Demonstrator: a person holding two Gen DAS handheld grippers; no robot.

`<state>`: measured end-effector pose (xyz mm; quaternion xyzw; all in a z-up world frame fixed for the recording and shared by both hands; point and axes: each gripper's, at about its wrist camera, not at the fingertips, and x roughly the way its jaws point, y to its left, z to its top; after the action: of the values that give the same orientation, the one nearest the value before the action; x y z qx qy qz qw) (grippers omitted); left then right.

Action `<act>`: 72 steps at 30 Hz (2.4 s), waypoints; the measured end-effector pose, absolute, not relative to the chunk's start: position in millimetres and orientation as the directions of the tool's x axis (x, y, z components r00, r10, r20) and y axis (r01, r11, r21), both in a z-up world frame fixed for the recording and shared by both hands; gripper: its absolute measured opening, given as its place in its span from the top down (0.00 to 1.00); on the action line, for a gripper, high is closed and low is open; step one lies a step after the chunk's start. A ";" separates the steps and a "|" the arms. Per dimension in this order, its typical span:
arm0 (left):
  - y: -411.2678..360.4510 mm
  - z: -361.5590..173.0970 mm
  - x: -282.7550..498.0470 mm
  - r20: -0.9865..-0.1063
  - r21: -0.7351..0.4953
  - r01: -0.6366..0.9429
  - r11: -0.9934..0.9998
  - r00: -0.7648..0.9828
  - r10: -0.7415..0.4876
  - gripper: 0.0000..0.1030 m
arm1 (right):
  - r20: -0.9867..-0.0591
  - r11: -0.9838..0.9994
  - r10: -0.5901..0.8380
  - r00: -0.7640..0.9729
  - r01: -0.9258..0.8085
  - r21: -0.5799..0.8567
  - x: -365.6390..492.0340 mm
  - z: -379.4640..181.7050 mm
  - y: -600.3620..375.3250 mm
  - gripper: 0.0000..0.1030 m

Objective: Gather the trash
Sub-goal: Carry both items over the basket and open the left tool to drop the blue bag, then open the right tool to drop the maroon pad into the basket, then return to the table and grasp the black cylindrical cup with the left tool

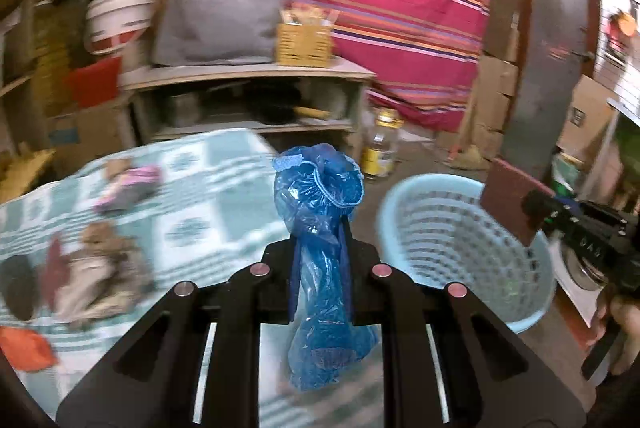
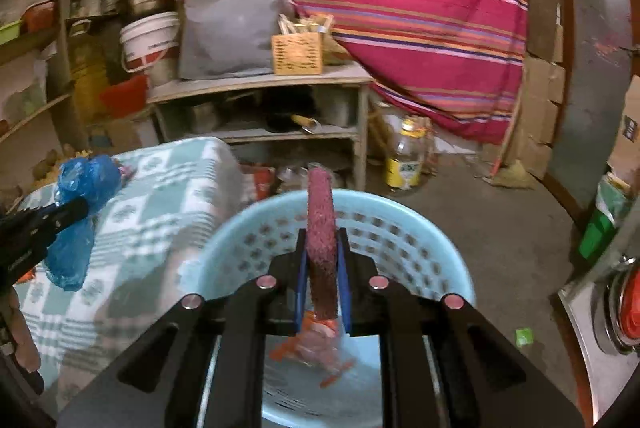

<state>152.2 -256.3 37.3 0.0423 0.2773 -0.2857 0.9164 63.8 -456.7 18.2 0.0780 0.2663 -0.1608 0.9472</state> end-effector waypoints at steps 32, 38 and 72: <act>-337.1 20.0 143.9 -0.550 0.030 0.541 0.841 0.711 -0.438 0.22 | -0.570 0.917 -0.248 0.784 0.380 0.124 52.3 -1.0 -502.7 0.87; -313.6 23.7 148.4 -0.545 0.034 0.507 0.861 0.732 -0.410 0.16 | -0.581 0.925 -0.245 0.776 0.367 0.100 65.3 -2.0 -485.2 0.86; -38.3 6.3 161.0 -0.581 0.102 0.143 0.984 0.812 -0.058 0.05 | -0.549 0.987 -0.101 0.829 0.153 0.049 132.5 8.0 -293.7 0.11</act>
<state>161.0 -38.3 6.3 0.0705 0.3024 -0.0528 0.9491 132.5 -293.7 8.0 0.0452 0.2843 -0.0666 0.9554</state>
